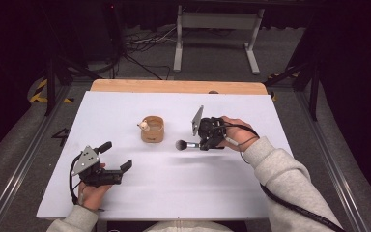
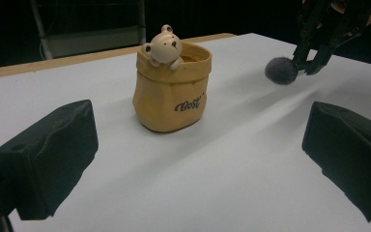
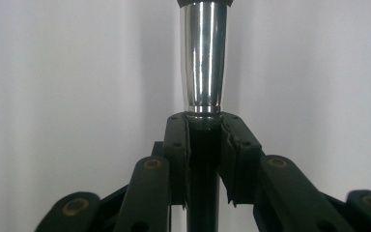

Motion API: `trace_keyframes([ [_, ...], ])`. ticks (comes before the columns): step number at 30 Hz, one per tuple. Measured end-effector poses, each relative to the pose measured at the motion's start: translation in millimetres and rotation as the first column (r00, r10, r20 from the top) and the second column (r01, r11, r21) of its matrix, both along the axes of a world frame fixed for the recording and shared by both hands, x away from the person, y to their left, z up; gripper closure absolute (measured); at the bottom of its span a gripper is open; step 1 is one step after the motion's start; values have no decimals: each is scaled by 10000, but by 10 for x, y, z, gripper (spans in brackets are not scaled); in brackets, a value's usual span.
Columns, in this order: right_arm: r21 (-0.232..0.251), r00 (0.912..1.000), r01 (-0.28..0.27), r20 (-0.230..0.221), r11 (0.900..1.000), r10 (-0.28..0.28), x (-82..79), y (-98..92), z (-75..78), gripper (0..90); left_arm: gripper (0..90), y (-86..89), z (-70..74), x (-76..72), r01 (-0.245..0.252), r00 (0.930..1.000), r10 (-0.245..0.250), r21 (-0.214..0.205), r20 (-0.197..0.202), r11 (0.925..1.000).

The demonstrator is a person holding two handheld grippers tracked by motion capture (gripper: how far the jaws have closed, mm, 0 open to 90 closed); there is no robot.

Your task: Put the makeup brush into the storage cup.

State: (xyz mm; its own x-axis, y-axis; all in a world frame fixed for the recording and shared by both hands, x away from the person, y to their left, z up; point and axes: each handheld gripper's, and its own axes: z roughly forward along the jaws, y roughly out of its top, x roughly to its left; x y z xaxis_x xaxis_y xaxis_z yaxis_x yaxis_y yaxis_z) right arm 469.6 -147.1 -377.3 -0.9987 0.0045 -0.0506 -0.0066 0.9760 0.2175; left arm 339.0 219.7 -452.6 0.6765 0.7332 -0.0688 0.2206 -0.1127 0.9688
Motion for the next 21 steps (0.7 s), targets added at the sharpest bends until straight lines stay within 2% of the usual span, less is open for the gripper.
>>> trace_keyframes([
  [3,601,9999,119,40,9981,-122,-17,-28,56,746,0,0,-2,3,18,10000,-18,81,9,10000],
  [6,1238,9999,127,18,9922,-130,-37,-44,87,746,0,0,-1,1,10,10000,-10,16,8,10000],
  [14,2592,9985,457,184,9647,-522,-90,-91,149,746,0,10,1,2,63,10000,-63,-94,18,9999],
  [15,2592,9985,457,184,9647,-522,-90,-91,149,746,0,10,1,2,63,10000,-63,-94,18,9999],
  [21,3725,9950,794,263,9246,-960,-148,-141,194,745,0,6,2,5,78,10000,-78,-85,11,9999],
])
